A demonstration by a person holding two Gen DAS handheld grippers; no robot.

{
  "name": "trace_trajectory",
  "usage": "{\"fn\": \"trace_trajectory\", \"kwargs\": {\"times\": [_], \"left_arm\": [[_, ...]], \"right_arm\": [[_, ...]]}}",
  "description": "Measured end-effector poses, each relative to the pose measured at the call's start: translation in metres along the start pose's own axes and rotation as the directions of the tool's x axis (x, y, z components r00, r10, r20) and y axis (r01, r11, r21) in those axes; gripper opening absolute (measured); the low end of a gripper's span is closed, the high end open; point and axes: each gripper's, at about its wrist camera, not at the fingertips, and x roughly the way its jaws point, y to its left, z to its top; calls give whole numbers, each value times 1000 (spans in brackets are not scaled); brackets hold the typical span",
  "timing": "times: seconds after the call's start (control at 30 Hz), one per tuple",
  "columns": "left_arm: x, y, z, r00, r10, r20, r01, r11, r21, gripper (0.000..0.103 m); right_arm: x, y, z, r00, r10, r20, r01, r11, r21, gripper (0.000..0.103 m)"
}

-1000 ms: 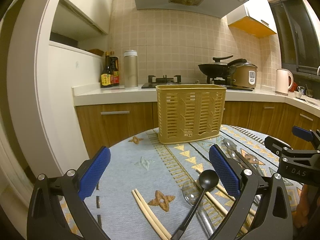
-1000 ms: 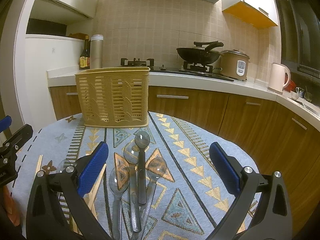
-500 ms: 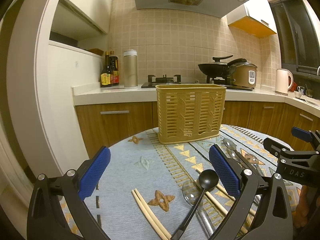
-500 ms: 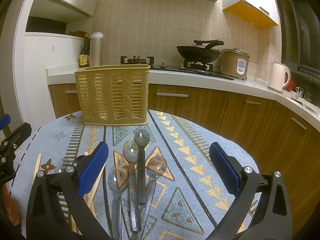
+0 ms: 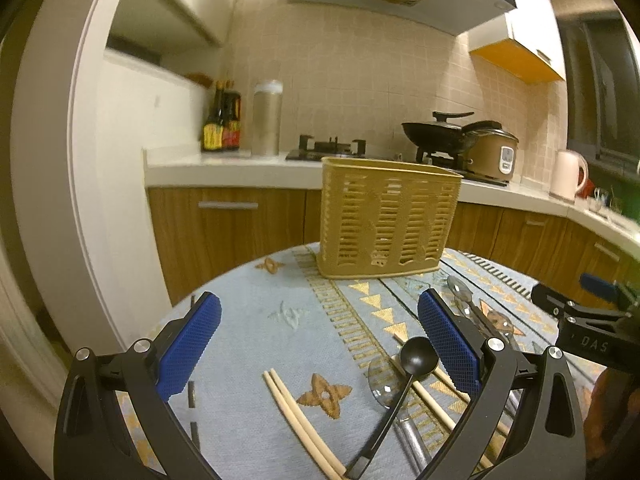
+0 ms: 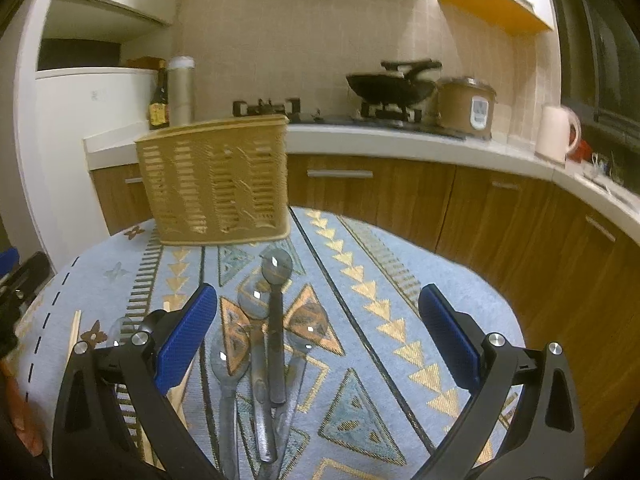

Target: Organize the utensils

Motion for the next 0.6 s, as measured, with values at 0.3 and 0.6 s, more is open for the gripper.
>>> {"fn": "trace_trajectory", "kwargs": {"times": [0.3,0.6], "left_arm": [[27,36,23,937,-203,-285,207,978,-17,75],[60,6,13,707,-321,-630,442,896,40,51]], "right_arm": [[9,6,18,988,66,-140,-76,995,-68,92],[28,17,29,918,160,-362,-211,971,-108,55]]}}
